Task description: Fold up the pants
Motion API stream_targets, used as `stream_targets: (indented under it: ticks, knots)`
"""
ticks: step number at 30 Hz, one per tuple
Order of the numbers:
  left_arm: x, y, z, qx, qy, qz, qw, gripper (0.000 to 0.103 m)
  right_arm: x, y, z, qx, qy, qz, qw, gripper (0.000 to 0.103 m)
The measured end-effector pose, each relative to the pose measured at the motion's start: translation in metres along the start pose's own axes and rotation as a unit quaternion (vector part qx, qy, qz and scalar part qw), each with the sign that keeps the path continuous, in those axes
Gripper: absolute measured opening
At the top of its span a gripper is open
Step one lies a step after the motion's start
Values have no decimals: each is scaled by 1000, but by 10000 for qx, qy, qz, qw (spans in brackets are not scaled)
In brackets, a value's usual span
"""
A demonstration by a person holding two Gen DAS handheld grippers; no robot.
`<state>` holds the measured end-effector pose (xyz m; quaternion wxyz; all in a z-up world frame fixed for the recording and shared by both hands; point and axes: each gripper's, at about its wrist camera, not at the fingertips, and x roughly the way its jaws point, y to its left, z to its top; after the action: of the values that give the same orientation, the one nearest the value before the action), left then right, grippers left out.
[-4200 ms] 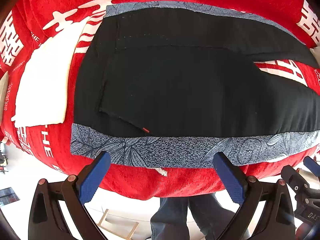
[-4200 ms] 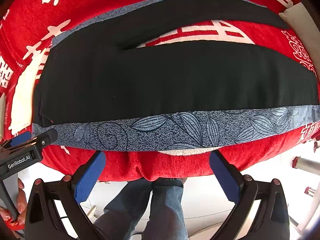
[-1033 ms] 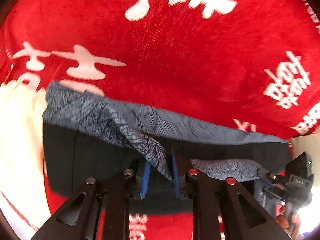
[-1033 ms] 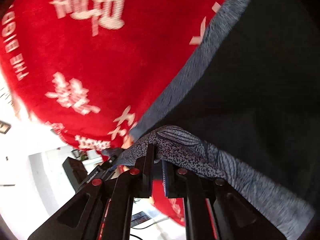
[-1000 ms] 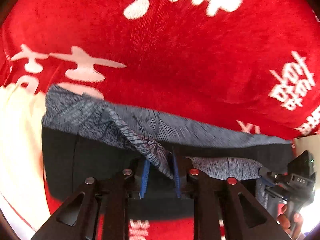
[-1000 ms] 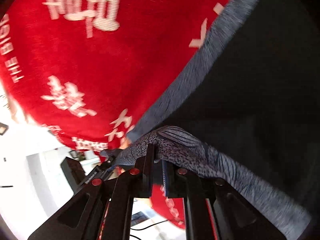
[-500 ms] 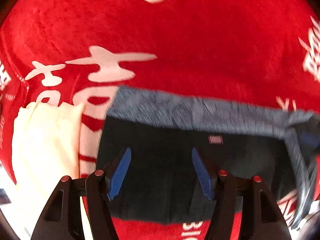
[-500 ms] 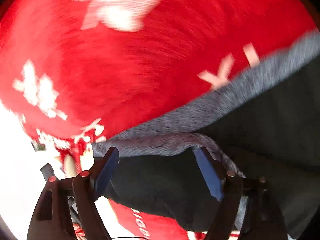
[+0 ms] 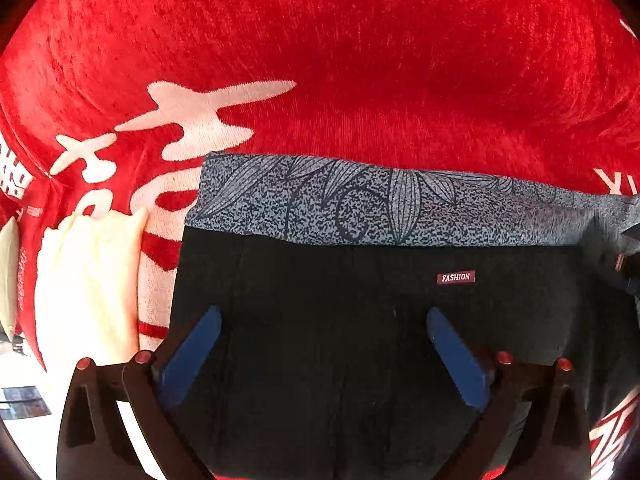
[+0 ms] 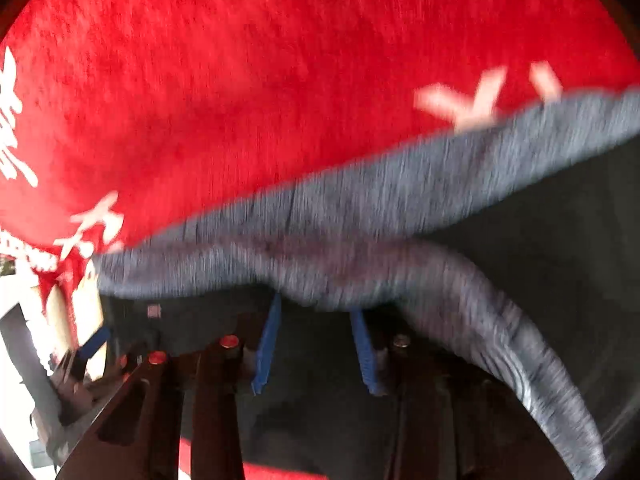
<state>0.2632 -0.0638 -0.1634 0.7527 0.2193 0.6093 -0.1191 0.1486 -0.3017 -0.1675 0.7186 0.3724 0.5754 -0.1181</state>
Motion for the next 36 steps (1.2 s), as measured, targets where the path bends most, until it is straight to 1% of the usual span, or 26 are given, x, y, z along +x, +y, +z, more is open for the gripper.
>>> stream_targets:
  ticks: [1,2,3,4,6,7,8,9,10,11,13,14,17,18,19,20,22,23,25,26,29,30,33,35,36]
  knots:
    - [-1,0,1,26,3,27,10000,103,-5,0,3,87,-9,70,9999,40]
    - [-6,0,1,53,19,1,10000,103,-14,-6,3,263,24,314,9992,43]
    - [-12,-2,0,75,26,-98,9999,103,-23,-9,-1,336,9,517,9981,54]
    - [-19,-3,-2,99,-6,-202,9997,103,-38,-15,-9,358,-21,760,9965,69]
    - [-40,-11,-7,252,-147,-323,9991,103,-65,-30,-25,329,-88,977,9946,80]
    - [-51,-18,-11,354,-187,-421,9983,103,-78,-39,-37,317,-103,1044,9940,80]
    - [-60,-26,-16,425,-200,-522,9975,103,-95,-55,-57,366,-75,1066,9936,80]
    - [-69,-37,-22,491,-179,-718,9960,103,-104,-71,-70,469,-59,1057,9933,80]
    - [-76,-49,-27,536,-121,-947,9940,103,-115,-96,-81,618,-40,1062,9924,80]
    - [-83,-66,-35,595,11,-1286,9899,103,-128,-125,-100,866,-30,1075,9904,80]
    - [-93,-101,-47,716,234,-1719,9822,103,-146,-162,-129,1214,-82,1015,9874,80]
    - [-96,-120,-54,788,333,-1895,9781,103,-162,-189,-152,1394,-128,976,9853,80]
    - [-104,-185,-79,952,660,-2341,9653,103,-186,-246,-199,1729,-135,725,9822,80]
    - [-106,-201,-85,973,724,-2395,9633,103,-197,-272,-216,1842,-102,621,9809,80]
    - [-107,-218,-92,988,775,-2410,9624,103,-207,-294,-229,1908,-57,514,9803,80]
    - [-106,-239,-100,988,844,-2404,9619,103,-217,-326,-247,1976,34,361,9796,80]
    - [-103,-265,-114,939,972,-2327,9631,103,-218,-356,-265,2012,143,270,9791,80]
    - [-102,-275,-118,902,1029,-2247,9648,103,-219,-374,-276,2003,198,250,9792,80]
    - [-101,-292,-126,733,1083,-2055,9699,103,-218,-399,-287,1971,314,306,9794,80]
    - [-100,-298,-129,624,1100,-2023,9711,103,-215,-414,-294,1979,391,425,9785,80]
    - [-103,-317,-137,454,1128,-1823,9757,103,-209,-437,-304,1994,526,714,9759,78]
    - [-104,-324,-140,432,1139,-1732,9773,103,-205,-436,-300,1994,548,847,9747,76]
    - [-107,-338,-146,448,1184,-1566,9795,103,-199,-437,-296,1853,587,1274,9726,66]
    - [-108,-343,-150,495,1158,-1435,9816,103,-196,-431,-291,1635,601,1546,9725,57]
    - [-109,-348,-153,493,1164,-1417,9818,103,-196,-432,-291,1573,611,1664,9715,51]
